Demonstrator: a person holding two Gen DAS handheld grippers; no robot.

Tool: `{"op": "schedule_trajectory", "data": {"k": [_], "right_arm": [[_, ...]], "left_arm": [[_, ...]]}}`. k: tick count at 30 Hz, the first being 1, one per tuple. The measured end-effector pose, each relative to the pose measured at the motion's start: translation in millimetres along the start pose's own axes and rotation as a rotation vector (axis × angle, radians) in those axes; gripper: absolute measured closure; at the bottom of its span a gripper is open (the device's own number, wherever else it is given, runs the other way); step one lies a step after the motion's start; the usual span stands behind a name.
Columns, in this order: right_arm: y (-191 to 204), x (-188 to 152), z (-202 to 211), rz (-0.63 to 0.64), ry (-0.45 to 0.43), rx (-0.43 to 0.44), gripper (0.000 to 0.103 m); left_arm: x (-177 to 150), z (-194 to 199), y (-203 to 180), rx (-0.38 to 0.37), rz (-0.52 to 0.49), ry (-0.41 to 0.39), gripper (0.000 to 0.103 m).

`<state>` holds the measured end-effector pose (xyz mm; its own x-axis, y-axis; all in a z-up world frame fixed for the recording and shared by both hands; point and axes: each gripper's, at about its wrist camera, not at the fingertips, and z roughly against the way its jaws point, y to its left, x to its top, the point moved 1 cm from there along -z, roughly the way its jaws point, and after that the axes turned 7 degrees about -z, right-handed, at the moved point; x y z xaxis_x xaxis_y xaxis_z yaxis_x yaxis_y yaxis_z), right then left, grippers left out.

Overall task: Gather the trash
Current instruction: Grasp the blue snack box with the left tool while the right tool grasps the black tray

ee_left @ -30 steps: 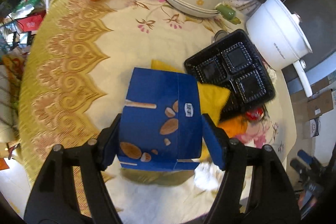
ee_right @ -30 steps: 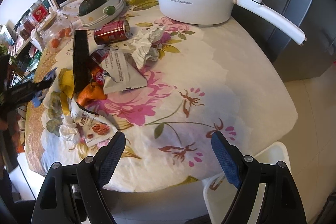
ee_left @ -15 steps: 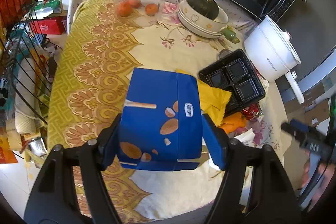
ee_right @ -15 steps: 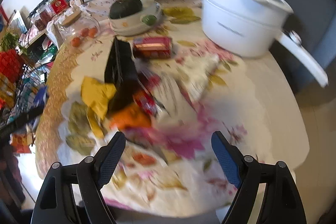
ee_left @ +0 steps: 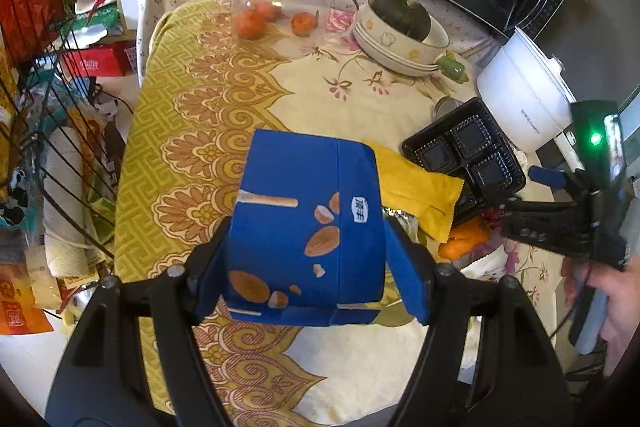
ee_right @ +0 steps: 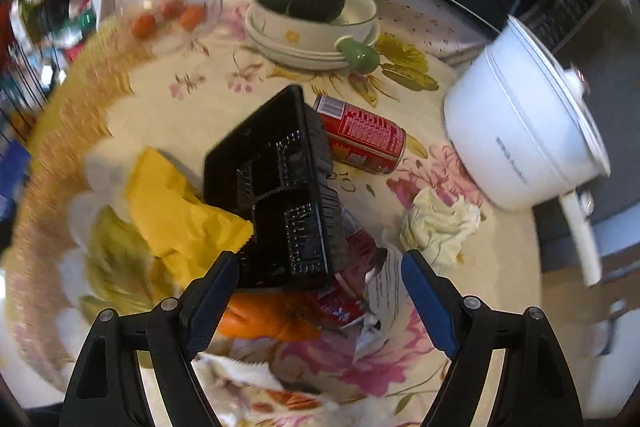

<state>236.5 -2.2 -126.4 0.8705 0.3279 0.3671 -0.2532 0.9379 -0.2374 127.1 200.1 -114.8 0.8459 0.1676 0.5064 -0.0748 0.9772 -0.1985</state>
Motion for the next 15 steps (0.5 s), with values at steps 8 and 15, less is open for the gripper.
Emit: {"op": "schedule_trajectory", "data": {"k": [8, 15], "right_arm": [[1.8, 1.8, -21.3, -0.089, 0.002, 0.036, 0.029], [1.7, 6.0, -28.7, -0.124, -0.03, 0.046, 0.045]], "left_arm": [[-0.4, -2.3, -1.4, -0.027, 0.014, 0.007, 0.03], [-0.9, -5.3, -5.4, -0.035, 0.006, 0.016, 0.03]]}}
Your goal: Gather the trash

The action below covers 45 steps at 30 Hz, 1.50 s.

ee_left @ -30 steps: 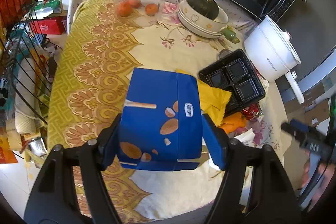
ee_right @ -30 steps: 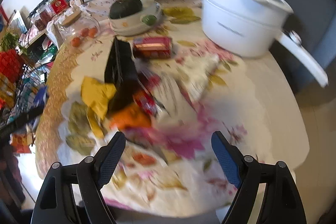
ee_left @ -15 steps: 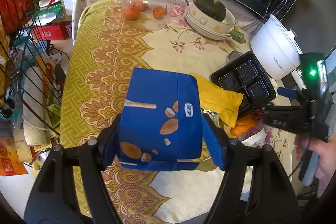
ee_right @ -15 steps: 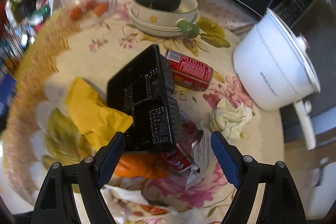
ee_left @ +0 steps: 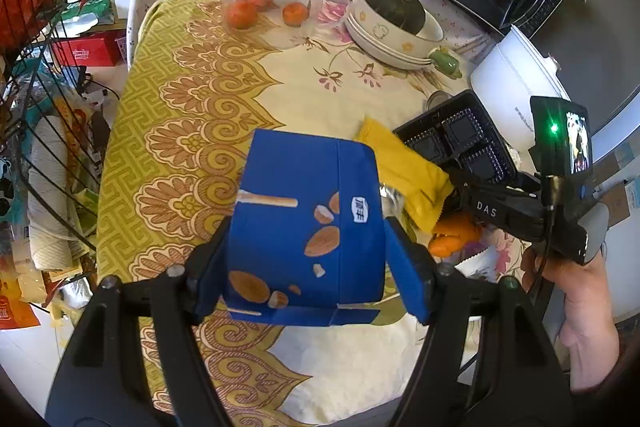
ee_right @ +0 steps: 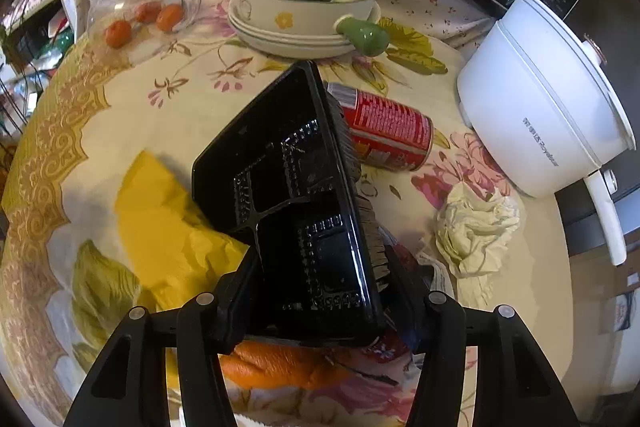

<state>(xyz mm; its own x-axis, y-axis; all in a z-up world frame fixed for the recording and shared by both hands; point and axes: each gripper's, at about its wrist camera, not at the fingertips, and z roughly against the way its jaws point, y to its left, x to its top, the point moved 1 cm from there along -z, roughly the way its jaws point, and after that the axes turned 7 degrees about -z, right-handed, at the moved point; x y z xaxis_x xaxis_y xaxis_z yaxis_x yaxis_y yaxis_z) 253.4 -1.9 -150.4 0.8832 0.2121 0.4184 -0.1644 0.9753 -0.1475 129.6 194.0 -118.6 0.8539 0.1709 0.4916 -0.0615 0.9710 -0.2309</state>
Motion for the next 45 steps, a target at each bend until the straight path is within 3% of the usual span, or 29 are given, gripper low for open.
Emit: {"op": "schedule_trajectory", "data": {"k": [10, 15, 20, 26, 33, 37, 40, 42, 45], "right_arm": [[-9.0, -6.3, 54.3, 0.102, -0.123, -0.024, 0.048], [-28.0, -22.1, 85.7, 0.087, -0.115, 0.059, 0.047], [-58.5, -61.3, 104.6, 0.036, -0.068, 0.136, 0.047], [-118.1, -105.1, 103.2, -0.051, -0.026, 0.159, 0.047], [-208.9, -136.6, 79.9, -0.303, 0.039, 0.204, 0.047], [-234.6, -146.8, 52.9, -0.403, 0.087, 0.25, 0.046], [-243.9, -149.7, 40.2, -0.43, 0.135, 0.233, 0.032], [-248.1, -147.4, 47.7, -0.403, 0.106, 0.176, 0.028], [-250.2, -146.0, 64.4, -0.379, 0.057, 0.159, 0.026]], "left_arm": [[-0.3, -0.1, -9.3, -0.025, -0.006, 0.0, 0.03], [-2.2, 1.2, -23.9, -0.035, -0.036, -0.003, 0.03], [-5.2, 0.5, -36.7, -0.036, -0.068, -0.001, 0.03], [-9.1, 1.6, -52.2, -0.044, -0.09, 0.0, 0.03], [-12.3, 7.3, -80.9, -0.066, -0.123, -0.021, 0.03], [-15.6, 2.6, -97.4, -0.071, -0.141, -0.014, 0.03], [-18.5, -3.3, -107.8, -0.085, -0.142, 0.003, 0.03], [-19.6, -5.8, -113.8, -0.097, -0.143, 0.01, 0.03], [-20.2, -8.4, -122.1, -0.099, -0.16, 0.012, 0.03]]}}
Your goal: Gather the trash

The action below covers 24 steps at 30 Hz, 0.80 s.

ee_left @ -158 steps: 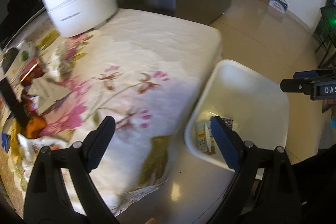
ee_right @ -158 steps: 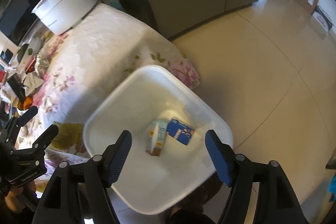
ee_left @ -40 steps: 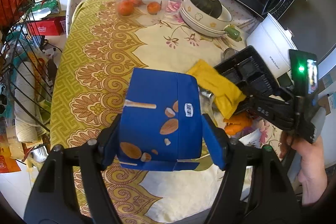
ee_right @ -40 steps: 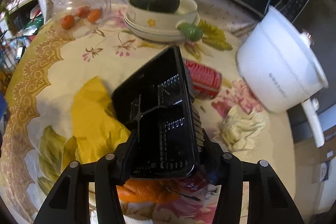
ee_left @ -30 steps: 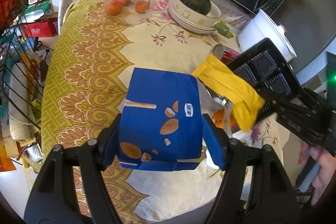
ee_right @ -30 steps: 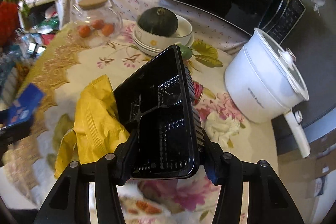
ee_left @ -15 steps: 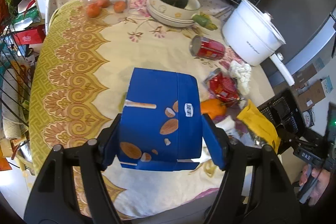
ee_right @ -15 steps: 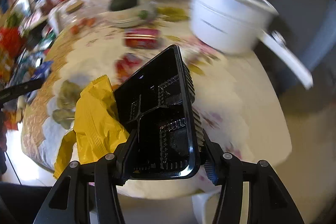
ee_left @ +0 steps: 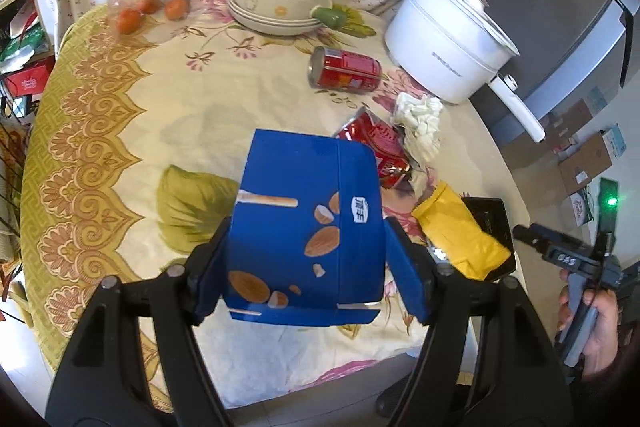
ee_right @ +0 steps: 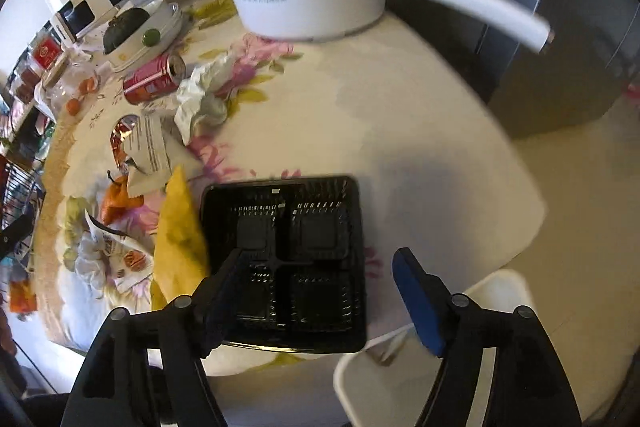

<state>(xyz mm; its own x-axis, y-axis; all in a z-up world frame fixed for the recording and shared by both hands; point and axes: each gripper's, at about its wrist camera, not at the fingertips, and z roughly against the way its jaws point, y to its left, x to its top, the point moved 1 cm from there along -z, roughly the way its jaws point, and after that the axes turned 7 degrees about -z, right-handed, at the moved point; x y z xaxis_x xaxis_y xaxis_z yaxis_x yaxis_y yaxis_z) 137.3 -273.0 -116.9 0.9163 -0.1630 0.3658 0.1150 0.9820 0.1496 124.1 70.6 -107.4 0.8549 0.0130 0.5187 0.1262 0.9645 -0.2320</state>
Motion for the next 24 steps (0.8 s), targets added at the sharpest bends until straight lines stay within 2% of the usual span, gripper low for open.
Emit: {"op": "schedule_trajectory", "data": {"k": [5, 10, 15, 18, 24], "right_arm": [[28.5, -2.9, 13.2, 0.09, -0.02, 0.077, 0.026], [72.8, -8.1, -4.2, 0.191, 0.048, 0.119, 0.026], [101.1, -23.0, -28.6, 0.283, 0.083, 0.029, 0.026], [116.0, -34.2, -33.7, 0.371, 0.069, -0.039, 0.026], [133.2, -45.5, -52.7, 0.451, 0.077, -0.118, 0.026]], "left_arm": [[2.2, -5.2, -6.6, -0.006, -0.011, 0.008, 0.03], [1.9, -5.8, -7.3, -0.009, -0.016, 0.014, 0.03], [1.4, -6.6, -1.6, -0.004, -0.011, 0.028, 0.03], [1.1, -7.0, 0.6, -0.001, -0.008, 0.031, 0.03], [0.1, -7.2, -0.1, -0.002, -0.009, 0.037, 0.03]]}}
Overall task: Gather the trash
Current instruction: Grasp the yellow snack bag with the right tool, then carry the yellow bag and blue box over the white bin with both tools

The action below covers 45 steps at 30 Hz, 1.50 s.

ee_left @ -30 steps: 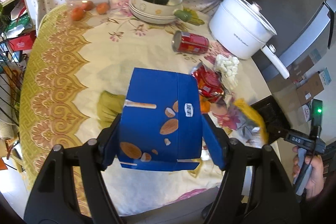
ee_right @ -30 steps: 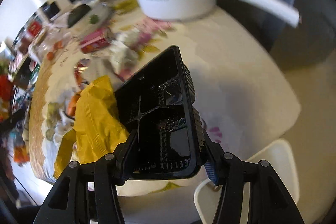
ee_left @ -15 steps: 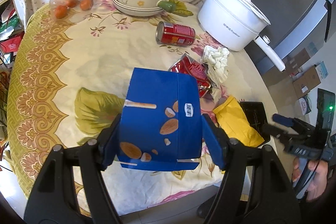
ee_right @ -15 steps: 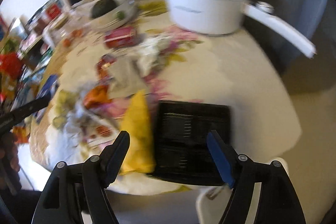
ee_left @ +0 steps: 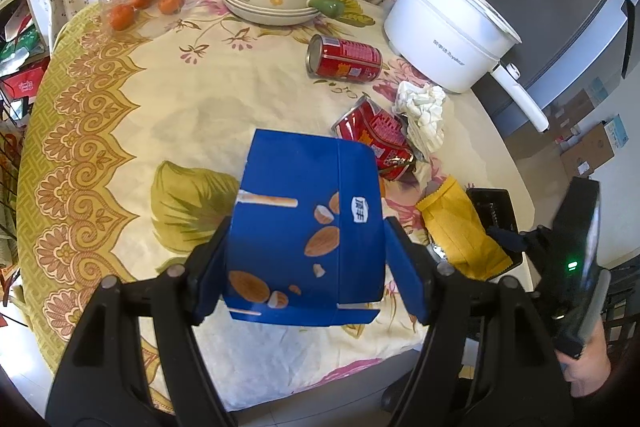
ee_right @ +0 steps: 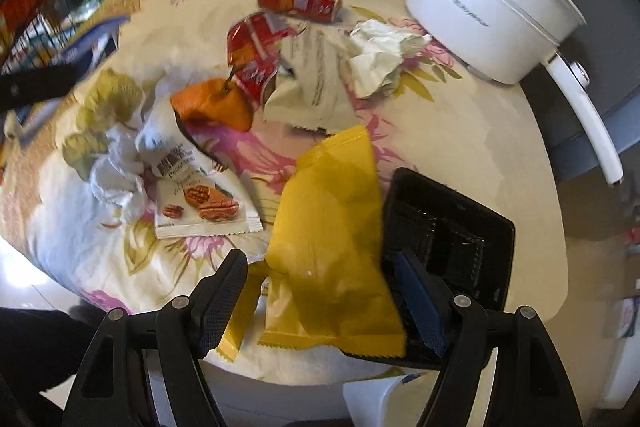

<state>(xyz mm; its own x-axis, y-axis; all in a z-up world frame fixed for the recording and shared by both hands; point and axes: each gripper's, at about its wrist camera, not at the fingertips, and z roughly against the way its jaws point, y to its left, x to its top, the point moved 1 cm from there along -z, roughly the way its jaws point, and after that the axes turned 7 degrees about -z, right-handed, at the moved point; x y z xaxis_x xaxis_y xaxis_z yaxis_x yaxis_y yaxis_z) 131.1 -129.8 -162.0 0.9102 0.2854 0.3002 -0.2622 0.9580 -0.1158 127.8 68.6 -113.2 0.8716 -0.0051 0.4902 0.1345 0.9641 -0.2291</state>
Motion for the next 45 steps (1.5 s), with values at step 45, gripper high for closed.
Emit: {"op": "schedule_trajectory", "data": {"k": [45], "right_arm": [[-190.1, -112.2, 110.7, -0.458, -0.181, 0.117, 0.057]], "left_arm": [[-19.1, -10.6, -161.8, -0.17, -0.351, 0.026, 0.03]]}}
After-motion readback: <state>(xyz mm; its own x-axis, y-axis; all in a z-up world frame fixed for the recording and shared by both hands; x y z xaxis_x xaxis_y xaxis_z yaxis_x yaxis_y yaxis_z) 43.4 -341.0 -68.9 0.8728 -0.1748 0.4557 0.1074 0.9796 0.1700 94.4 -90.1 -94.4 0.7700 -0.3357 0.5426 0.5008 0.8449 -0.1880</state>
